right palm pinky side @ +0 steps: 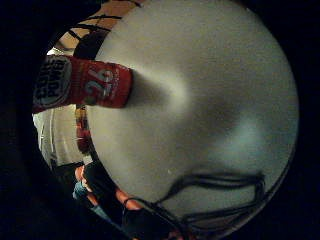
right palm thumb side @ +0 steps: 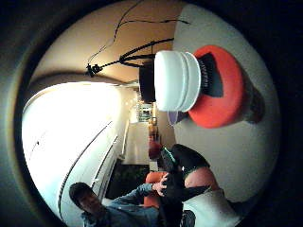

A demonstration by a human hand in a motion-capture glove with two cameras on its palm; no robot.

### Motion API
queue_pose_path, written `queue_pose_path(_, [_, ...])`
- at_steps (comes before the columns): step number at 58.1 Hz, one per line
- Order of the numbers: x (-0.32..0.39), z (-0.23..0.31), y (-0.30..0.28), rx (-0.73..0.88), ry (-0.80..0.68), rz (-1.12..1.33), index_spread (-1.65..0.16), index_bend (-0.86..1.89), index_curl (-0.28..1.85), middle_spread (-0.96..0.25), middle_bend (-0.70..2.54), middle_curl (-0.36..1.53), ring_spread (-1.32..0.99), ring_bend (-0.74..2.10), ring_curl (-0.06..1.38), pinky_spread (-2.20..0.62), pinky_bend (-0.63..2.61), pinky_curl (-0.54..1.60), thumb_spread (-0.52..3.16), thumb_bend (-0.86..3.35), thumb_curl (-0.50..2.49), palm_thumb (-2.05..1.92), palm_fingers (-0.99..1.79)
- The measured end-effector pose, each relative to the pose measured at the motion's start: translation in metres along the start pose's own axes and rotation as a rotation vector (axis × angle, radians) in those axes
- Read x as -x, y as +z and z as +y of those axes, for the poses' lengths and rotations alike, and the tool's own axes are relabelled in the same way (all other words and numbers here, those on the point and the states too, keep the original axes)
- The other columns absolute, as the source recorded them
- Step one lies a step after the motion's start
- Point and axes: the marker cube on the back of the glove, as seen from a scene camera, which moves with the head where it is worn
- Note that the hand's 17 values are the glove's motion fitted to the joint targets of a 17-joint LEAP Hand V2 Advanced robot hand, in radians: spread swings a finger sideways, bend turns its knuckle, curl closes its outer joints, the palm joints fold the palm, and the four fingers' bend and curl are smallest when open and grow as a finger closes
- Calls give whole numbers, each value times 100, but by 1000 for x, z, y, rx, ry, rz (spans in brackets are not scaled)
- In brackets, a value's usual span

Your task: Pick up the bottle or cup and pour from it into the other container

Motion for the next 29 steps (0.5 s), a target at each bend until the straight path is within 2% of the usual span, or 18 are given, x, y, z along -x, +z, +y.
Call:
queue_pose_path(2, [4, -8, 6, -4, -65, -43, -40, 11, 16, -12, 21, 33, -12, 48, 29, 17, 55, 36, 88, -3, 35, 62, 3])
queue_pose_path(7, [26, -29, 20, -27, -81, -106, -39, 11, 16, -12, 21, 33, -12, 49, 30, 15, 56, 36, 87, -3, 36, 63, 3])
queue_pose_path(18, [49, -58, 45, -91, -85, -242, -33, 10, 16, -3, 35, 37, -9, 56, 31, 13, 50, 34, 82, 0, 38, 76, 35])
queue_pose_path(22, [60, -67, 50, -134, -84, -273, -30, 11, 17, -2, 43, 39, -8, 57, 31, 14, 44, 32, 80, 1, 41, 85, 51])
queue_pose_path(26, [63, -71, 55, -158, -106, -242, -27, 19, 21, -3, 52, 41, -10, 58, 31, 13, 33, 29, 77, 4, 45, 95, 80])
queue_pose_path(29, [70, -75, 60, -174, -107, -245, -25, 19, 24, -4, 50, 41, -12, 57, 31, 12, 28, 28, 74, 3, 48, 98, 86])
